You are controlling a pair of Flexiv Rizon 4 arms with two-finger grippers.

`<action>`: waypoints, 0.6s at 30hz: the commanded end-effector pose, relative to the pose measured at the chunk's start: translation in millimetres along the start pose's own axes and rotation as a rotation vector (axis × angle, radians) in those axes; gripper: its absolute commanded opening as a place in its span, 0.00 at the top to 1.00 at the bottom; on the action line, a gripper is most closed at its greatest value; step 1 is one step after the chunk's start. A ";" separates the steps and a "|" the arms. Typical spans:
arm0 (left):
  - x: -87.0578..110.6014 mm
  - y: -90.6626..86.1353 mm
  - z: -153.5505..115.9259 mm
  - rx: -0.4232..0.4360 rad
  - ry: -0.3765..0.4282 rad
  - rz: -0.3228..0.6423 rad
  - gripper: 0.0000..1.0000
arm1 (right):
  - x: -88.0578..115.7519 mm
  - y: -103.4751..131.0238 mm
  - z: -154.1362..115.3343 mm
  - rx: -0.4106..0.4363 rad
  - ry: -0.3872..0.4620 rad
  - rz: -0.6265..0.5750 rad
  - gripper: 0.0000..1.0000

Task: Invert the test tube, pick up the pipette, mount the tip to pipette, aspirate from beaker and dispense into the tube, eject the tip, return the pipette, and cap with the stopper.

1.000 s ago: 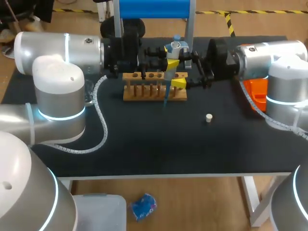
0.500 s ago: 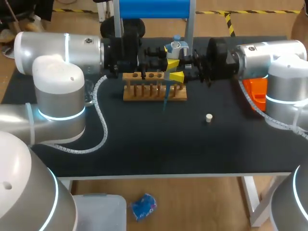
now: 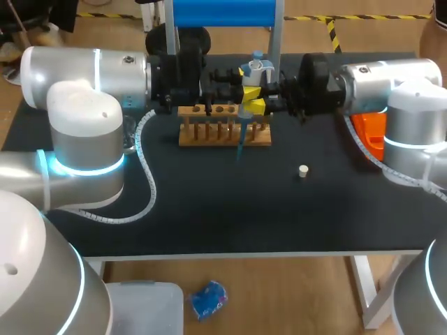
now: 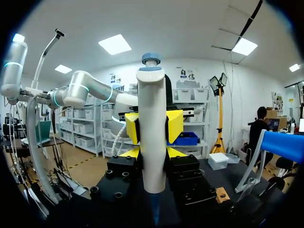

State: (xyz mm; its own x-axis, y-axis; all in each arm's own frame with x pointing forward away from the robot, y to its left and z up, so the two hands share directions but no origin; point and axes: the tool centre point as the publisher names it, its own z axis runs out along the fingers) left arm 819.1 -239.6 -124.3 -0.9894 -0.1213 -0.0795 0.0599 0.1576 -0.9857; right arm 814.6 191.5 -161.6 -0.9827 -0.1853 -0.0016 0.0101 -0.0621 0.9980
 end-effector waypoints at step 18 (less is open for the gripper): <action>-3.8 -3.6 -9.3 0.038 -0.052 0.007 0.00 | -0.6 -3.7 -3.5 0.005 -0.002 0.002 1.00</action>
State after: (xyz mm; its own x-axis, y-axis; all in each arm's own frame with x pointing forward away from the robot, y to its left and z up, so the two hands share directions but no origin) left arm 827.1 -234.0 -119.3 -0.9842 -0.1526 -0.0892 0.0687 0.1346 -0.9885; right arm 815.5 190.3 -164.7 -0.9829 -0.1841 0.0004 0.0110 -0.0564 0.9983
